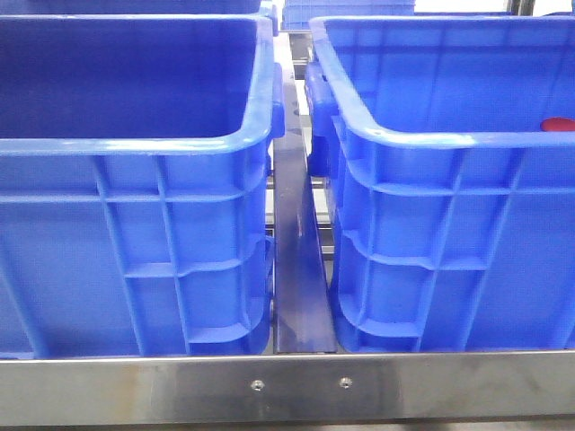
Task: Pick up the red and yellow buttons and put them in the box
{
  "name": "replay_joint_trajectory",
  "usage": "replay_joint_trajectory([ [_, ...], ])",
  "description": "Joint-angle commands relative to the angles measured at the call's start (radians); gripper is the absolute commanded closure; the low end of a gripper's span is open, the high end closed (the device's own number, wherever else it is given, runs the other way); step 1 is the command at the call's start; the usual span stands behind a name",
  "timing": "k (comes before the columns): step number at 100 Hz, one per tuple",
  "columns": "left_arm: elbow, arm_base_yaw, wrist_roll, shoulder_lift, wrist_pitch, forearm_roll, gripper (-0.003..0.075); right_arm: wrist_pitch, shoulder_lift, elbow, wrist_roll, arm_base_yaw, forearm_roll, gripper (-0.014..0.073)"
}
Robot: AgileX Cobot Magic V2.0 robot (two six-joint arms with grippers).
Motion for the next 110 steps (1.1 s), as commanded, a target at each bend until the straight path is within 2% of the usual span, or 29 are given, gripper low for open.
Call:
replay_joint_trajectory([
  [1, 0.020, 0.003, -0.024, -0.030, -0.047, 0.000, 0.0741, 0.013, 0.012, -0.026, 0.002, 0.003, 0.080, 0.0661],
  [93, 0.020, 0.000, -0.024, -0.031, -0.056, 0.025, 0.0741, 0.010, 0.012, -0.025, 0.002, 0.003, 0.080, 0.0661],
  [104, 0.020, 0.000, -0.024, -0.031, -0.056, 0.025, 0.0741, -0.005, 0.012, -0.025, 0.001, 0.050, 0.081, 0.0661],
  [110, 0.020, 0.000, -0.024, -0.031, -0.056, 0.025, 0.0741, -0.079, 0.012, -0.025, -0.003, 0.085, 0.084, 0.0661],
])
